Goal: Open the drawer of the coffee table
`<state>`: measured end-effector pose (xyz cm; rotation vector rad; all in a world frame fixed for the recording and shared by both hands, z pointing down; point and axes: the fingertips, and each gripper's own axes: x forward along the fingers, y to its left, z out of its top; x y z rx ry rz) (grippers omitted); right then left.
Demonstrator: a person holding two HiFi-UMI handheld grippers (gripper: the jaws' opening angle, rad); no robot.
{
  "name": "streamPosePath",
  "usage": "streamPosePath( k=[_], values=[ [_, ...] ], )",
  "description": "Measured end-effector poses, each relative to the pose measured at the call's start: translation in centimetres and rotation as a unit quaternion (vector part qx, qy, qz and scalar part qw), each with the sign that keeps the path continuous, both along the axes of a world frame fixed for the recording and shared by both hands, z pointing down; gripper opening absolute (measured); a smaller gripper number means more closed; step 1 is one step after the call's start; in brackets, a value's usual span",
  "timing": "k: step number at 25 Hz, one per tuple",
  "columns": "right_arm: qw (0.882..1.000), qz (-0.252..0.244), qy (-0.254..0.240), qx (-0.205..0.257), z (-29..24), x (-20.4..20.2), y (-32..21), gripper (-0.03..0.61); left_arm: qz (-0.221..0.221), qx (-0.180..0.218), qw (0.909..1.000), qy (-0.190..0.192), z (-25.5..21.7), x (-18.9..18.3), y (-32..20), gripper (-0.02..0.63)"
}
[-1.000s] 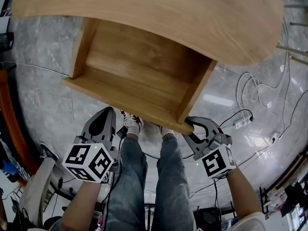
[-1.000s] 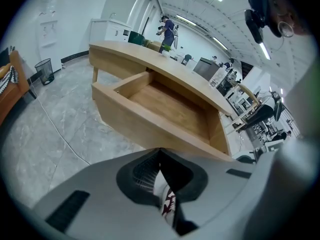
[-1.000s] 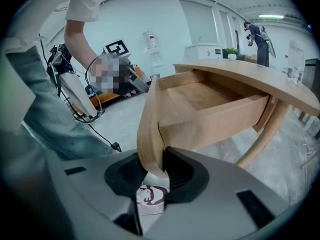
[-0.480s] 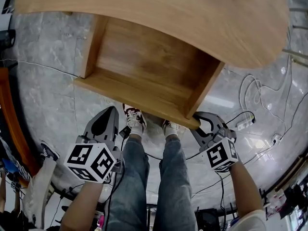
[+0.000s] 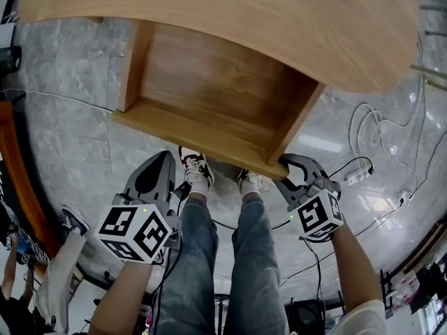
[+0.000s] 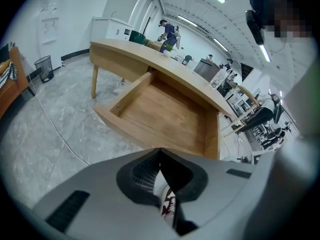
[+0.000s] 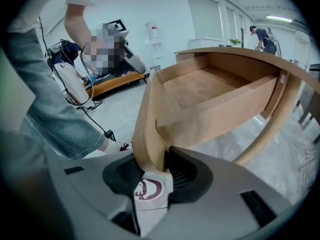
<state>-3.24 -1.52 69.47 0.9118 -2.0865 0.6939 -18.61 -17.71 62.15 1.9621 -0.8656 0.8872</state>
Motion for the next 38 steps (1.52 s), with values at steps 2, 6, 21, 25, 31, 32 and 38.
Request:
streamPosePath(
  k=[2,6,21,25,31,32,38],
  values=[
    [1.0,0.003,-0.001,0.003,0.1,0.0,-0.1,0.127,0.001,0.0,1.0,0.0,0.1,0.2,0.0,-0.009],
    [1.0,0.0,-0.003,0.006,0.2,0.1,0.0,0.127,0.004,0.0,1.0,0.0,0.1,0.5,0.1,-0.009],
    [0.999,-0.021,0.004,-0.043,-0.8,-0.5,0.1,0.161,0.016,0.011,0.9998,0.005,-2.2,2.4,-0.8,-0.009],
    [0.999,0.023,-0.014,-0.04,-3.6,-0.8,-0.7,0.162,0.022,0.023,0.9995,0.01,-4.5,3.2,-2.1,-0.009],
    [0.986,0.161,-0.035,-0.014,-10.0,1.5,-3.9,0.156,0.031,0.053,0.9977,0.028,-10.1,4.6,-5.2,-0.009],
    [0.98,0.193,-0.037,-0.002,-11.6,2.1,-4.8,0.158,0.035,0.06,0.9971,0.031,-11.2,4.9,-5.8,-0.009],
    [0.898,0.43,-0.06,0.066,-25.7,3.8,-7.2,0.08,0.065,0.093,0.993,0.033,-21.1,4.7,-7.6,-0.009]
  ],
)
